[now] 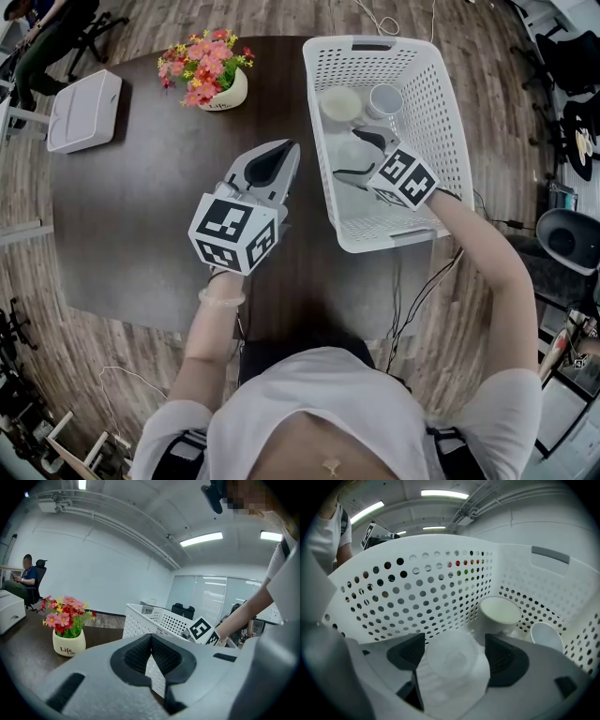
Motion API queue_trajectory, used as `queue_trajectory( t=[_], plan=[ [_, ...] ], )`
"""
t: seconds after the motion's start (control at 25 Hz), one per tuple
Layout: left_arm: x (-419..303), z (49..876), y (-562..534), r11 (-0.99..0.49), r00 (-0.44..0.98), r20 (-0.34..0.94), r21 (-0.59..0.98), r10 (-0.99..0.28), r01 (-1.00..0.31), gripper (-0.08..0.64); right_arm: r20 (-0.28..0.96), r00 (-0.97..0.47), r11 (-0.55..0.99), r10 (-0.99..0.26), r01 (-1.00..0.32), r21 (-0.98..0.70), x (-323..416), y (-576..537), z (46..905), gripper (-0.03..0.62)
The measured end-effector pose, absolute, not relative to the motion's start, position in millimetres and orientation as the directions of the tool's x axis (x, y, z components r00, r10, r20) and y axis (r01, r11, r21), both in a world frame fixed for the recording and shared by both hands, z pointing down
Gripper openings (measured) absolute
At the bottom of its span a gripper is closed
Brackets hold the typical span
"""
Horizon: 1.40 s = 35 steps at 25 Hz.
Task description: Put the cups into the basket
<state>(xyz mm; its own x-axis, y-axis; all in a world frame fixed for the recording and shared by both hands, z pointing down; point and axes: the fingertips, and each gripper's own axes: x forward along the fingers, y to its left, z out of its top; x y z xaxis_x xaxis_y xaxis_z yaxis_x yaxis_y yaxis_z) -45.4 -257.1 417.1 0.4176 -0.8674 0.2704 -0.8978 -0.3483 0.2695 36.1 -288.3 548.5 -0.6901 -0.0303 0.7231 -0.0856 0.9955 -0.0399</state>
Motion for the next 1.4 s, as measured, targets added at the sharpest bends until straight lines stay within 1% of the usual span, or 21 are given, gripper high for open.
queue_trajectory(
  t=[0.28,0.44,0.6,0.64,0.68,0.72,0.8,0.92,1.04,1.16,1.4],
  plan=[
    [-47,413,-254,-0.346,0.413,0.267,0.264,-0.871,-0.900,0.011,0.739,-0.672,0.998,-0.049,-0.056,0.015,37,-287,546,0.382],
    [-51,410,-250,-0.339,0.405,0.265,0.262,-0.875,-0.903,0.011,0.695,-0.714,0.996,-0.081,-0.029,0.087,30,-285,522,0.381],
    [-56,407,-247,-0.329,0.396,0.260,0.265,-0.881,-0.906,0.011,0.661,-0.746,0.996,-0.076,-0.028,0.082,30,-283,501,0.379],
    [-56,406,-246,-0.327,0.394,0.257,0.266,-0.882,-0.907,0.011,0.654,-0.751,0.995,-0.094,-0.043,0.094,31,-285,497,0.353],
    [-56,406,-245,-0.327,0.394,0.255,0.267,-0.883,-0.906,0.011,0.640,-0.757,0.991,-0.131,-0.073,0.116,33,-289,492,0.203],
    [-55,405,-244,-0.328,0.394,0.253,0.267,-0.884,-0.906,0.011,0.624,-0.763,0.985,-0.170,-0.109,0.136,34,-293,487,0.017],
    [-53,404,-242,-0.330,0.395,0.251,0.266,-0.884,-0.906,0.011,0.606,-0.768,0.978,-0.206,-0.150,0.143,37,-299,481,0.011],
    [-51,401,-239,-0.325,0.391,0.257,0.264,-0.884,-0.908,0.011,0.590,-0.773,0.972,-0.234,-0.173,0.158,38,-304,470,0.011],
    [-50,396,-235,-0.324,0.390,0.260,0.262,-0.884,-0.909,0.011,0.561,-0.775,0.955,-0.291,-0.201,0.217,38,-314,451,0.011],
    [-48,387,-233,-0.337,0.395,0.250,0.246,-0.884,-0.909,0.011,0.517,-0.784,0.933,-0.343,-0.220,0.285,37,-322,421,0.011],
    [-42,357,-223,-0.362,0.406,0.215,0.217,-0.888,-0.906,0.011,0.449,-0.774,0.885,-0.447,-0.311,0.346,51,-320,366,0.011]
  ],
)
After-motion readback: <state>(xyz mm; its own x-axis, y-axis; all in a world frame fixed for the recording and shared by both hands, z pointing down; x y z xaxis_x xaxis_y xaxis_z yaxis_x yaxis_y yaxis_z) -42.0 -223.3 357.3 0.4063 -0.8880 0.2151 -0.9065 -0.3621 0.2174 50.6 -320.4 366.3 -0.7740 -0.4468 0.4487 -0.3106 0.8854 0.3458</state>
